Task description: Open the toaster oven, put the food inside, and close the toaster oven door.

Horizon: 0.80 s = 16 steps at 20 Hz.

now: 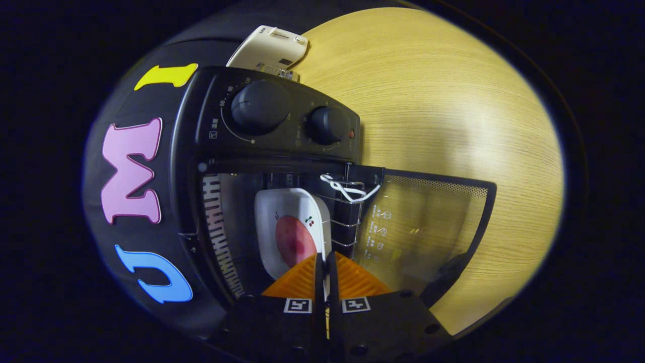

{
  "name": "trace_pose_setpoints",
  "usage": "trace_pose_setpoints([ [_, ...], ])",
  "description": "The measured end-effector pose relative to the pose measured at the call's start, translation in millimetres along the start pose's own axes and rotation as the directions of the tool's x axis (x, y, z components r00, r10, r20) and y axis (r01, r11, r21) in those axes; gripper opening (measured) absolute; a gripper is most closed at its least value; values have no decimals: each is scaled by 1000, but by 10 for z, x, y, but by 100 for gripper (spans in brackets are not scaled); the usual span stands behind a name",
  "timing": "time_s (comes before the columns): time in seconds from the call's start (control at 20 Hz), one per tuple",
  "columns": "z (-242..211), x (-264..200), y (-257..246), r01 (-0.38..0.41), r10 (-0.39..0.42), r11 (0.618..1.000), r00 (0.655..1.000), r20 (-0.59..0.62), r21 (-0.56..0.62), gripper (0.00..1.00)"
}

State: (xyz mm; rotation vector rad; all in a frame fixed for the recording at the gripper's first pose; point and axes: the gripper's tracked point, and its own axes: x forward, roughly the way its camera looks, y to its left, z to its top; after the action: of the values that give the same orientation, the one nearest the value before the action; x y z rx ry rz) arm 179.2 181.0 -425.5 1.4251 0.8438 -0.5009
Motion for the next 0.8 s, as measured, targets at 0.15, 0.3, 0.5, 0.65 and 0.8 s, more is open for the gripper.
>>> trace_pose_setpoints([
  [0.15, 0, -11, -8, -3, 3, 1000, 1000, -11, 5, 7],
  [0.3, -82, -65, 48, -26, 28, 999, 998, -55, 24, 12],
  [0.5, -203, -206, 64, -25, 29, 999, 993, -110, 33, 58],
  [0.65, -337, -359, -49, 0, -4, 1000, 987, -161, -30, 100],
  [0.8, -448, -558, -179, 3, -26, 994, 978, -209, -112, 99],
])
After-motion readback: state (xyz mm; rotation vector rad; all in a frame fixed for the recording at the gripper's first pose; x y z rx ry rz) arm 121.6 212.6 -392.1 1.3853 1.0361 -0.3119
